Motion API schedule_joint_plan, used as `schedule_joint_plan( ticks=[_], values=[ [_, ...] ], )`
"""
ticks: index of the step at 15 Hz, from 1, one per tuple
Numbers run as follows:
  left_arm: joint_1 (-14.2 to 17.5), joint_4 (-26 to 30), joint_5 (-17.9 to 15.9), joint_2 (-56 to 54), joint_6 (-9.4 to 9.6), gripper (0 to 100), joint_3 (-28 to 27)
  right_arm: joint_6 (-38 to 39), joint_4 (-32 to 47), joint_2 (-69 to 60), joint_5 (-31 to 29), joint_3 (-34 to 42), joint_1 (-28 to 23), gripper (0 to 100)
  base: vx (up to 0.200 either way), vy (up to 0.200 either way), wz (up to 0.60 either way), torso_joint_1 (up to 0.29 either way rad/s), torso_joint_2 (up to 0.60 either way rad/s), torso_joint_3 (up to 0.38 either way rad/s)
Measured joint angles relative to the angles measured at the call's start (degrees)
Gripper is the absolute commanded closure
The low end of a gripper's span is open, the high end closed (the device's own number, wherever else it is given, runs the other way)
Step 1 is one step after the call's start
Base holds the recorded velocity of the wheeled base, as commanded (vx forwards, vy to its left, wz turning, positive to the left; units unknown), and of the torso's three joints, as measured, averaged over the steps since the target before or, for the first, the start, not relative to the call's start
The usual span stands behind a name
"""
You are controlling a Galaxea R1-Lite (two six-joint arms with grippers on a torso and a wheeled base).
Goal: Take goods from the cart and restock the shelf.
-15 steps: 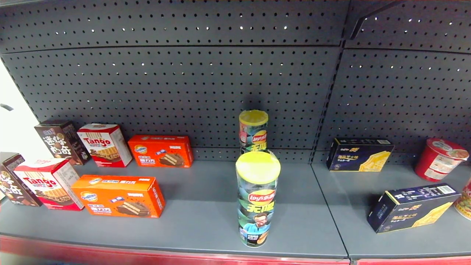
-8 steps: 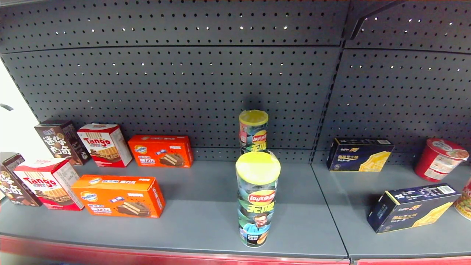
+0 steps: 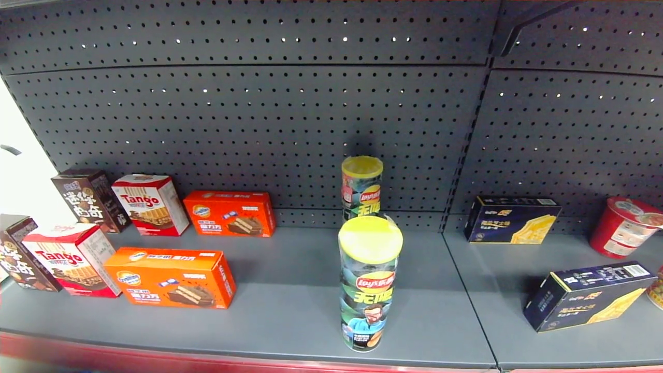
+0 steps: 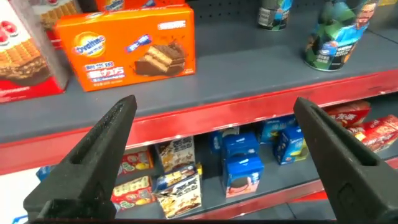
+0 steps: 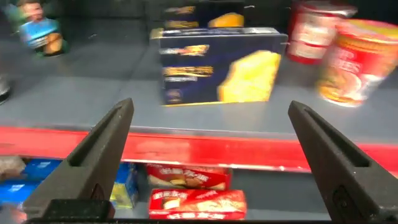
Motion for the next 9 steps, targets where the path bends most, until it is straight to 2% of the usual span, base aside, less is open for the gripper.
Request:
schedule_joint_plan(
  ticks=[1, 4, 9],
  values=[
    [0.02, 0.02, -0.02, 0.0, -0.09, 0, 0.0, -0.02, -0.01, 0.0, 0.13, 0.05, 0.07, 0, 0.0, 0.0, 0.0, 0.0, 0.0, 0.0],
    [0.02, 0.02, 0.0, 0.02, -0.27, 0, 0.0, -0.3, 0.05, 0.0, 1.29, 0.05, 0.07, 0, 0.0, 0.0, -0.6, 0.002, 0.01, 0.004],
    [0.05, 0.0, -0.02, 0.02, -0.27, 0, 0.0, -0.24, 0.1, 0.0, 1.38, 0.05, 0.07, 0, 0.0, 0.0, 0.0, 0.0, 0.0, 0.0]
  ],
)
